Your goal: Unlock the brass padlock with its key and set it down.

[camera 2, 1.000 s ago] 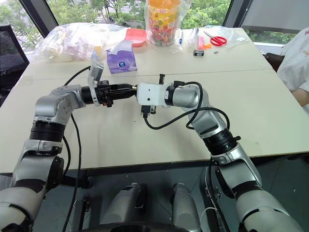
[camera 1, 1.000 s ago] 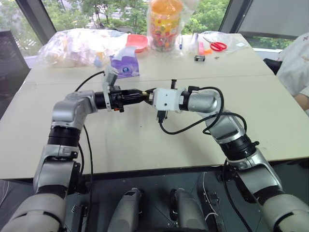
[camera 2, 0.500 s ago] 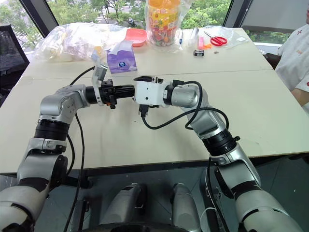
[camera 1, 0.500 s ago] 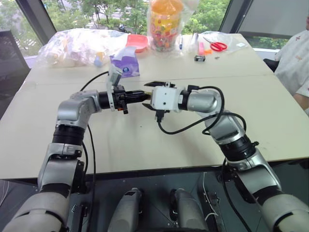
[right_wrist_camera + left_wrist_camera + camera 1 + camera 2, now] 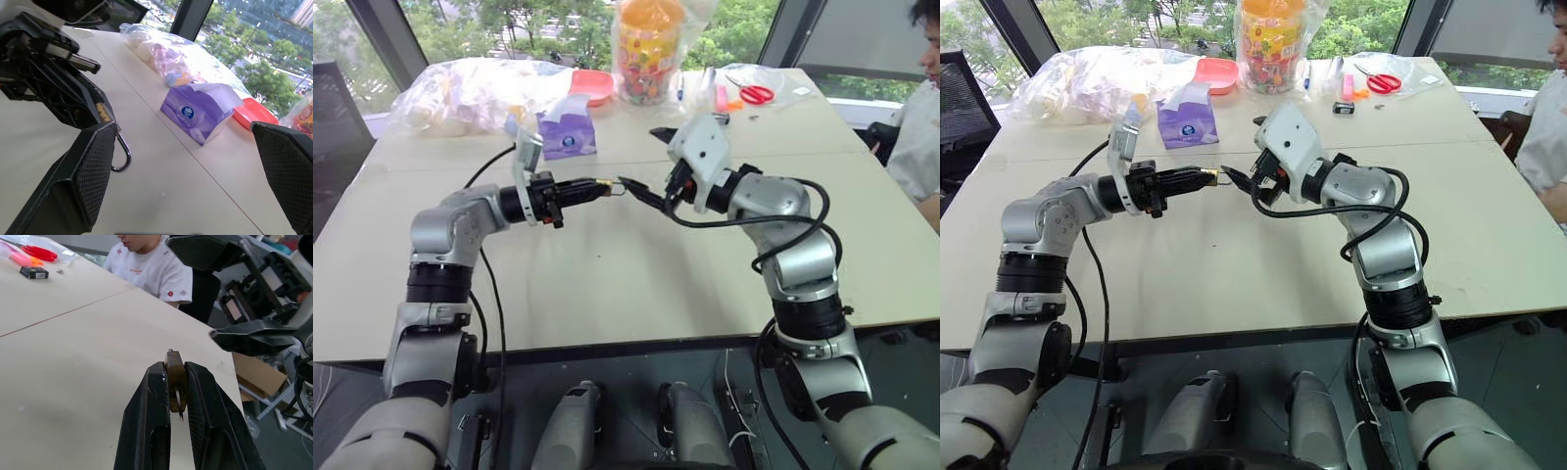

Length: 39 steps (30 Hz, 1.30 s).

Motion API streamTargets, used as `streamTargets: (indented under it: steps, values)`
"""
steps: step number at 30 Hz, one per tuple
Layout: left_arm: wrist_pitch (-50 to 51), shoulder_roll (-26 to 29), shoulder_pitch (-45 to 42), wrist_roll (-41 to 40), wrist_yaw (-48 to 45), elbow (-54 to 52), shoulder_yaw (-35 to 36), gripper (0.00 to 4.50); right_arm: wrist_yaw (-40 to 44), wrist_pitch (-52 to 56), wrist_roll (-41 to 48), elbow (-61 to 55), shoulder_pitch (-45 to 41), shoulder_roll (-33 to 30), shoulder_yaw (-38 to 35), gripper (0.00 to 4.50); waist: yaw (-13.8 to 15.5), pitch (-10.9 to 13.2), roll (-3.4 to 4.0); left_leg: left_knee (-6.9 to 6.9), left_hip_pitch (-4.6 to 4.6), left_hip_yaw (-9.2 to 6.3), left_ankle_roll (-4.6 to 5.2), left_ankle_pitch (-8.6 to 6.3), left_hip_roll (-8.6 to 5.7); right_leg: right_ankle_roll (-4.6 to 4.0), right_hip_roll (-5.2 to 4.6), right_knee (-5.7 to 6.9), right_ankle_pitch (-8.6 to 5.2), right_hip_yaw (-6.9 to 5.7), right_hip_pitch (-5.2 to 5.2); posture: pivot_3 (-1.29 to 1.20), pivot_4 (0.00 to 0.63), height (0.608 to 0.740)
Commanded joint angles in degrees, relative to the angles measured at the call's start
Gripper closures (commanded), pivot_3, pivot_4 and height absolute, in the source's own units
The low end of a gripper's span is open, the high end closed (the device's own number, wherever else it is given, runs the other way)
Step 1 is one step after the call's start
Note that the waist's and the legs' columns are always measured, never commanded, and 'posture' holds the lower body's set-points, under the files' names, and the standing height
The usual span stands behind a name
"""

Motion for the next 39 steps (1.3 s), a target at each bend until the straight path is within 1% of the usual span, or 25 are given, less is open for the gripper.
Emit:
streamTargets:
  steps: [1,10,16,19,26,29,30,33,35,36,37,39]
  values:
    - [0.8,0.5,-0.2,-2.2,0.0,-3.7,1.1,4.5,-1.3,-1.0,1.1,0.1,-1.6,-0.3,-0.3,0.02,-0.1,0.0,0.0,-0.01,-0.01,0.0,0.0,0.0,0.0,0.0,0.0,-0.01,0.0,0.0,-0.01,0.0,0.15,0.74]
    - [1.1,0.8,0.3,-4.2,-0.2,-6.2,1.4,4.5,-0.7,-3.5,1.2,3.6,-1.8,-1.6,1.6,0.02,-0.1,0.0,0.0,-0.04,-0.02,0.01,0.0,0.0,0.0,0.0,0.0,-0.02,0.0,0.0,-0.01,0.0,0.15,0.74]
    - [0.4,2.0,0.8,-4.7,-1.8,-8.0,0.7,4.5,0.6,-4.1,2.0,5.0,-2.0,-2.6,2.4,0.02,-0.1,0.0,0.0,-0.05,-0.02,0.01,0.0,0.0,0.0,0.0,0.01,-0.03,0.0,0.0,-0.02,0.0,0.15,0.74]
    - [-0.1,2.1,0.4,-4.3,-1.8,-7.3,0.6,4.5,1.7,-4.0,2.6,4.7,-1.8,-3.0,2.7,0.02,-0.1,0.0,0.0,-0.04,-0.02,0.01,0.0,0.0,0.0,-0.05,0.0,-0.05,-0.03,0.0,-0.01,0.0,0.15,0.74]
    - [-1.7,1.8,0.6,-3.0,-1.8,-5.9,-0.4,4.5,1.1,-3.2,2.7,3.8,-0.8,-4.3,2.1,0.02,-0.1,0.0,0.0,-0.05,-0.02,0.01,0.01,0.0,0.0,-0.05,0.0,-0.07,-0.04,0.0,-0.01,0.0,0.15,0.74]
    - [-2.3,1.2,0.5,-2.5,-1.3,-4.7,-0.9,4.5,0.7,-2.6,2.5,3.2,-0.1,-5.7,1.4,0.02,0.0,0.0,0.0,-0.05,-0.02,0.01,0.01,0.0,0.0,-0.05,0.0,-0.08,-0.04,0.0,0.0,0.0,0.15,0.74]
    - [-2.3,0.6,0.4,-2.2,-0.6,-4.0,-1.1,4.5,0.7,-1.9,2.3,2.5,0.6,-7.1,0.8,0.02,0.1,0.0,0.0,-0.05,-0.02,0.01,0.01,0.0,0.0,-0.07,0.0,-0.09,-0.04,0.0,0.0,0.0,0.15,0.74]
    - [-3.3,-2.4,0.0,0.2,2.5,-0.9,-3.1,4.5,2.6,3.6,-0.3,-1.2,4.3,-15.3,1.3,0.02,1.1,0.0,0.0,-0.04,-0.04,0.01,0.03,-0.01,-0.01,-0.08,-0.02,-0.17,-0.05,-0.02,0.04,0.0,0.15,0.74]
    - [-3.9,-4.5,-0.3,1.4,4.0,1.0,-4.0,4.5,4.4,8.7,-0.2,-4.8,6.9,-19.9,2.3,0.02,1.5,0.0,-0.01,-0.03,-0.08,0.01,0.09,-0.05,-0.02,-0.14,-0.02,-0.38,-0.09,-0.04,0.11,0.0,0.15,0.74]
    - [-3.2,-5.5,-0.6,1.4,4.8,2.2,-4.2,4.5,4.8,11.5,0.7,-6.7,7.9,-21.2,2.1,0.02,1.4,0.0,0.0,-0.03,-0.11,0.01,0.1,-0.06,-0.02,-0.16,-0.02,-0.47,-0.1,-0.05,0.13,0.0,0.15,0.74]
    - [-3.3,-6.9,-1.0,2.1,5.7,4.3,-4.7,4.5,4.8,16.9,2.6,-9.0,8.6,-21.4,1.0,0.02,1.4,0.0,0.0,-0.02,-0.15,0.03,0.14,-0.08,-0.02,-0.16,-0.02,-0.52,-0.1,-0.04,0.13,0.0,0.15,0.74]
    - [-2.6,-11.1,-2.4,2.8,6.3,11.0,-5.8,4.5,3.5,30.0,7.6,-14.0,9.6,-19.0,-3.9,0.02,1.3,0.0,0.0,-0.01,-0.14,0.05,0.2,-0.12,-0.01,-0.04,-0.06,-0.57,-0.03,-0.03,0.15,0.0,0.15,0.74]
